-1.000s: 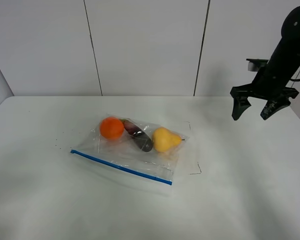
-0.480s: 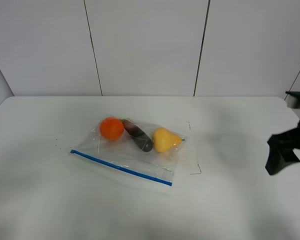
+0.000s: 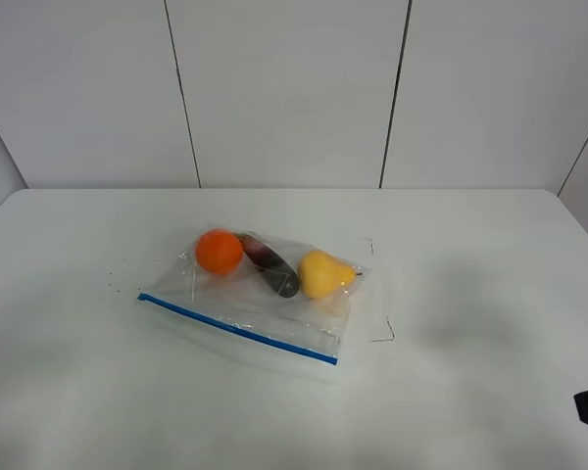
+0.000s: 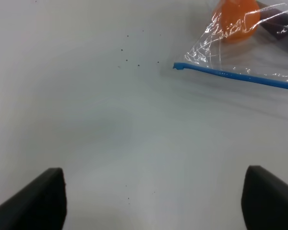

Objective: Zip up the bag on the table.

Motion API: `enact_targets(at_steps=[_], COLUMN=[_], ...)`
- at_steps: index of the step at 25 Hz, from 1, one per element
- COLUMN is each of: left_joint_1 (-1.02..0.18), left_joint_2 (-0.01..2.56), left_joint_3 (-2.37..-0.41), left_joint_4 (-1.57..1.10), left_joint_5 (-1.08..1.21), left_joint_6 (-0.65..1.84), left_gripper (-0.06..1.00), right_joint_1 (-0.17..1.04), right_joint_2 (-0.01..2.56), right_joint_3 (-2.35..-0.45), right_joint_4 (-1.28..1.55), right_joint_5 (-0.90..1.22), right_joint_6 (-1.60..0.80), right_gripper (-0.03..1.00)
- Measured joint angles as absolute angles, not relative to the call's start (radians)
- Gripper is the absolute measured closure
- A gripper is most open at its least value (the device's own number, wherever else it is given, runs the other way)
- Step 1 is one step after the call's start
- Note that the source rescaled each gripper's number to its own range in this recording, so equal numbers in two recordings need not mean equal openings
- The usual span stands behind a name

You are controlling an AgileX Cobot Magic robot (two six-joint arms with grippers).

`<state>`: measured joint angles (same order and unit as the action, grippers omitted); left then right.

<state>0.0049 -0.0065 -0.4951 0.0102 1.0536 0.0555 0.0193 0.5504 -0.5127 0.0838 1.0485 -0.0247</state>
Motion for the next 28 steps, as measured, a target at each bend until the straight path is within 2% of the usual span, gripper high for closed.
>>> enact_targets(at_steps=[8,28], left_joint_1=[0.005,0.005], left_joint_2=[-0.007,-0.007], left_joint_3=[-0.495,-0.495], left_joint_4=[0.011,0.011], left_joint_5=[1.054,1.054], left_joint_6=[0.055,0.055], left_gripper=[0.00,0.00], right_joint_1=[0.019,0.019], right_joint_2=[0.290,0.120], right_joint_3=[-0.492,-0.491], right_joint_4=[0.037,0.037], right_joint_5=[1.028,1.028], right_joint_6=[-0.013,-0.010], right_gripper=[0.03,0.03])
